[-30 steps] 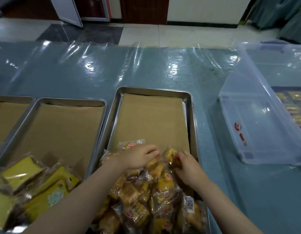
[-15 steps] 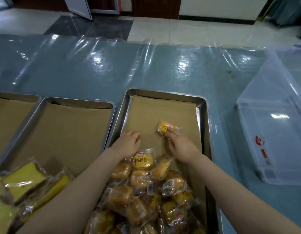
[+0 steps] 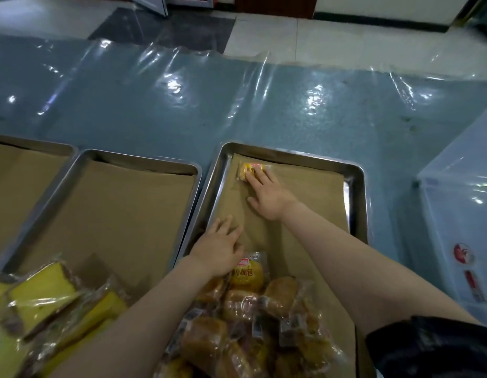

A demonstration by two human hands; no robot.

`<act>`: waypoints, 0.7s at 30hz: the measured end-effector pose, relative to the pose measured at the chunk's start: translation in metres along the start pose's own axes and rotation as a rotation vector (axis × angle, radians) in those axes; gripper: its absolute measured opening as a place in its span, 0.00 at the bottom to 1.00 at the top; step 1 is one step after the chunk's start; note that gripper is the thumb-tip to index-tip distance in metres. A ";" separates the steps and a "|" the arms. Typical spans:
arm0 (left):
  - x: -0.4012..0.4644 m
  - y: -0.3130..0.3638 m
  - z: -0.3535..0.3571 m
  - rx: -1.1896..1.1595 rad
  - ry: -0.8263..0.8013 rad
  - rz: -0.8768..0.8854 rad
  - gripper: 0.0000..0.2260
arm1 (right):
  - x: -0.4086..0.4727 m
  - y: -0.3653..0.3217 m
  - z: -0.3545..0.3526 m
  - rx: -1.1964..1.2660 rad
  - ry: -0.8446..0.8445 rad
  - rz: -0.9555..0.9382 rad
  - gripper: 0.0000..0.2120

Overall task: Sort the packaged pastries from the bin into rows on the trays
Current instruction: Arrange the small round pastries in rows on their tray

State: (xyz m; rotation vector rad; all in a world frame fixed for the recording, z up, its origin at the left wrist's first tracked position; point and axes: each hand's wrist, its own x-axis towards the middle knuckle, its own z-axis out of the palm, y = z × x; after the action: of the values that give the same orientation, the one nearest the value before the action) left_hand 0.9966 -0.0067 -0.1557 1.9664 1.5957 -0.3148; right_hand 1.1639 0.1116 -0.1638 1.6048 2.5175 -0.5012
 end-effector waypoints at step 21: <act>-0.003 0.001 -0.018 -0.152 -0.098 -0.024 0.24 | -0.019 -0.021 -0.018 0.169 0.039 0.022 0.31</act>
State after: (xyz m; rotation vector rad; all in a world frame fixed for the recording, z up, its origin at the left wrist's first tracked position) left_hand 0.9940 0.0006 -0.1390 1.7918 1.5351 -0.2864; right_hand 1.1542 0.0934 -0.1375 1.7126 2.5432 -0.7035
